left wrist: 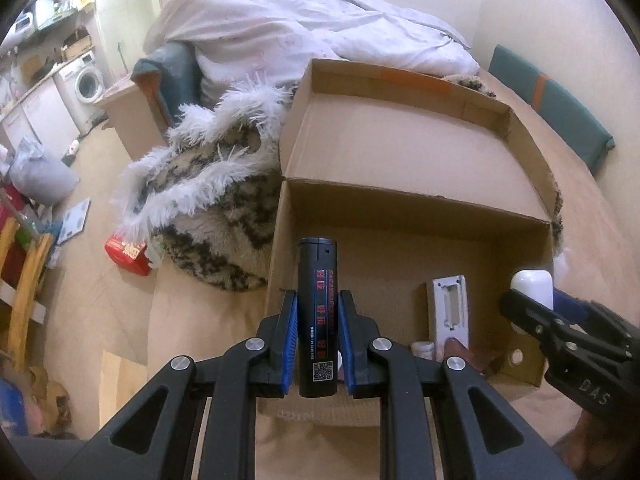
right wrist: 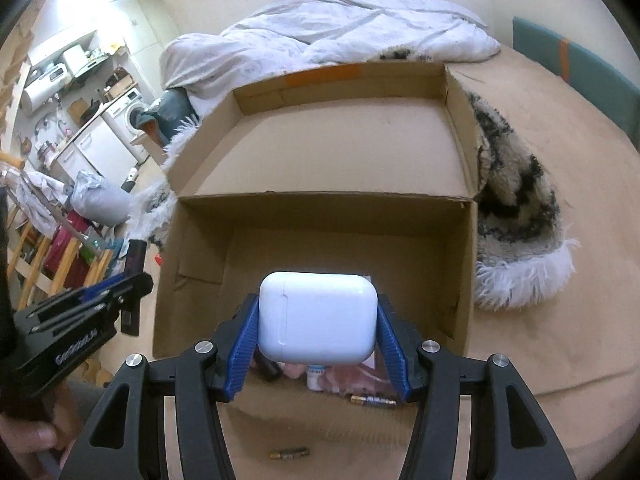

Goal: Organize rigid objects
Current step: 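Carry the battery pack with the left tool into the box while the right tool carries the earbud case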

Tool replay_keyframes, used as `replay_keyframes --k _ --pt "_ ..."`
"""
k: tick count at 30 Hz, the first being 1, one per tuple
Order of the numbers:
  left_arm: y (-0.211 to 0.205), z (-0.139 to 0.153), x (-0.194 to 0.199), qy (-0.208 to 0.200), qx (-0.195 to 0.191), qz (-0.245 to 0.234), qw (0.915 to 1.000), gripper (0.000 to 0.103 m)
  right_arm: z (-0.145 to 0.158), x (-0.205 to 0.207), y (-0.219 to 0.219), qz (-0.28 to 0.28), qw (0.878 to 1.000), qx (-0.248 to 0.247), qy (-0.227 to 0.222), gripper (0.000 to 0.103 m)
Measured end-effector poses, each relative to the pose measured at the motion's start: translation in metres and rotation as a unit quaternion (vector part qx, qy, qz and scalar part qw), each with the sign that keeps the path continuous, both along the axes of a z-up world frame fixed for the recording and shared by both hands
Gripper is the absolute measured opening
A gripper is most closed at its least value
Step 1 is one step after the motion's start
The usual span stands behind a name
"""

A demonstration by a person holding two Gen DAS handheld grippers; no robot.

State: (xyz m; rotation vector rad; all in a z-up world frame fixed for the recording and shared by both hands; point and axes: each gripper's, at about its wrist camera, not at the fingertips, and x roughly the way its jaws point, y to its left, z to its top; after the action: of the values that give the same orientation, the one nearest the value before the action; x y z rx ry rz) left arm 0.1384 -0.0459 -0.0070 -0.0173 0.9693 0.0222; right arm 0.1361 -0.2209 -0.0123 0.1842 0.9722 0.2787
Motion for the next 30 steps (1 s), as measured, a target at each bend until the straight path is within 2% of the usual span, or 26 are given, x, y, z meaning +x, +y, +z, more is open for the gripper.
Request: replay_keyframes --k 9,18,30 --pt "0.002 -0.036 0.012 0.009 0.010 0.000 0.9999 0.017 -0.042 0.010 0.000 -0.004 0.999 0.011 0.041 0.059" --pt "-0.013 -0.056 0.012 0.023 0.025 -0.033 0.9989 0.017 -0.057 0.016 0.016 0.019 0.999 -0.013 0.049 0.059" --pt "-0.013 -0.070 0.018 0.048 0.023 -0.038 0.9979 0.017 -0.075 0.027 0.022 0.021 0.996 -0.030 0.081 0.059"
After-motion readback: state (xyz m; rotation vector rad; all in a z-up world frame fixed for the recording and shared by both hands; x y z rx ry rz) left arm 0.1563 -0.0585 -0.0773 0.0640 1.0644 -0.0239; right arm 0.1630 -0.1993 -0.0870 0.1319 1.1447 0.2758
